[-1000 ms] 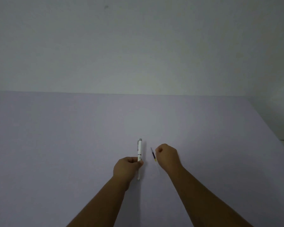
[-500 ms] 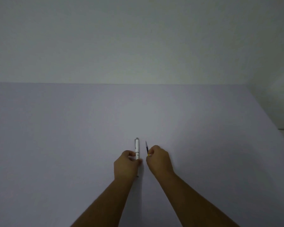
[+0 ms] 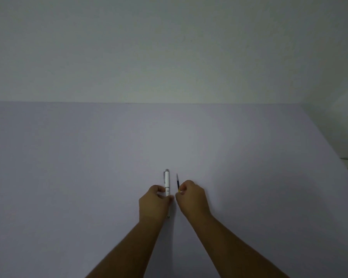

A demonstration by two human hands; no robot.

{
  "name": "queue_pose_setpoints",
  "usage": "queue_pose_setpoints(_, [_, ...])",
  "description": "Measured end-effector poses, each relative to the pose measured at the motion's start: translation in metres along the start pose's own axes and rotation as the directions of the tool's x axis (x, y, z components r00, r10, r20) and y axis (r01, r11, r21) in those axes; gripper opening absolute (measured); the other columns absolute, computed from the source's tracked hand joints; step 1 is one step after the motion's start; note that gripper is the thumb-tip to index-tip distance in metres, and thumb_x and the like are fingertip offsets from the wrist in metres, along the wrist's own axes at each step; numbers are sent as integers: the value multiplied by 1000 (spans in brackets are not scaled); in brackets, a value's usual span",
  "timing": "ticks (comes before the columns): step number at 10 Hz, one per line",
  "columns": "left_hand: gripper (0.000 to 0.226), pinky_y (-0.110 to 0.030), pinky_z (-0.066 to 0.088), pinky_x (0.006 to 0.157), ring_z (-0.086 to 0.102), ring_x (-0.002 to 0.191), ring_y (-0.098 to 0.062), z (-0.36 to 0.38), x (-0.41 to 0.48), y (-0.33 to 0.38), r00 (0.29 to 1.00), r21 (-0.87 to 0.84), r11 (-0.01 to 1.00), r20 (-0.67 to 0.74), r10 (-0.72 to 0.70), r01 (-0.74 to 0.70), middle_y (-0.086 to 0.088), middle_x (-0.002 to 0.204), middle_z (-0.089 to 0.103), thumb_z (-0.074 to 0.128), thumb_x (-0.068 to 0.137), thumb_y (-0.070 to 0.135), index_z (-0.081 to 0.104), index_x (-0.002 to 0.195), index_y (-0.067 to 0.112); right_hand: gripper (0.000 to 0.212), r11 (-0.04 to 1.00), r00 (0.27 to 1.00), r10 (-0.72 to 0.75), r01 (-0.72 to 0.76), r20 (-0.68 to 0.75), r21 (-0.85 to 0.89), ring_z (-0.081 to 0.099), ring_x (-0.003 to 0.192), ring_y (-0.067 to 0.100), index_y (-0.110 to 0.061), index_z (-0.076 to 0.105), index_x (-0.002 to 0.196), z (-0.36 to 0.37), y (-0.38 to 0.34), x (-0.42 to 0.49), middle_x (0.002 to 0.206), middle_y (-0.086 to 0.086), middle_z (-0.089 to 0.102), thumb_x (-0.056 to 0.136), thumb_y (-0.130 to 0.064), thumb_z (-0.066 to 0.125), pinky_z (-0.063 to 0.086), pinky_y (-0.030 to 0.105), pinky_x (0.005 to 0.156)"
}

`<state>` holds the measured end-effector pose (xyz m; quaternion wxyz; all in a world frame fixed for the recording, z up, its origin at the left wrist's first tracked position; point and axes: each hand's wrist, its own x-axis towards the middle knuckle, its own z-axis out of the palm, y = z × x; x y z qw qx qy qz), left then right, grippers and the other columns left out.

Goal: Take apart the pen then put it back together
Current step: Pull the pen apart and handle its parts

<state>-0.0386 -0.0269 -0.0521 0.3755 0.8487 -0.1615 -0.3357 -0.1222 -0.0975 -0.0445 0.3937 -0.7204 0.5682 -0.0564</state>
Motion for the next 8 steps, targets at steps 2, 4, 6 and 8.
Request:
queue_pose_setpoints(2, [30,-9,36,43,56,68,-10,-1,0,-1,1000,18,1000,-16,5,-5,0,87,62,72,79,26,60,105,17,9,1000,1000,-5,5,-2,9,56,74,19,-11,58,92,2,1,-2,92,9,65,83,-11,56,46,26,62])
queue_pose_setpoints(4, [33,-8,34,46,54,73,-12,-3,0,-2,1000,18,1000,-20,3,-2,-3,94,63,72,79,27,59,108,16,11,1000,1000,-13,13,-8,2,59,77,21,-11,58,93,2,3,-4,92,9,66,83,-12,55,47,28,63])
queue_pose_setpoints(6, [36,-12,37,51,55,76,-13,-3,0,-2,1000,41,999,-29,8,-7,1,89,57,72,79,29,58,110,15,10,1000,1000,-6,6,-14,11,58,76,20,-12,58,94,1,4,-6,94,9,66,84,-14,55,48,27,64])
queue_pose_setpoints(8, [29,-28,46,73,56,79,-18,-10,-3,4,997,73,997,-75,22,-16,-5,94,62,46,94,29,58,114,11,15,999,999,2,0,-49,38,62,85,24,-12,59,96,-7,3,-7,97,9,65,87,-23,55,51,31,71])
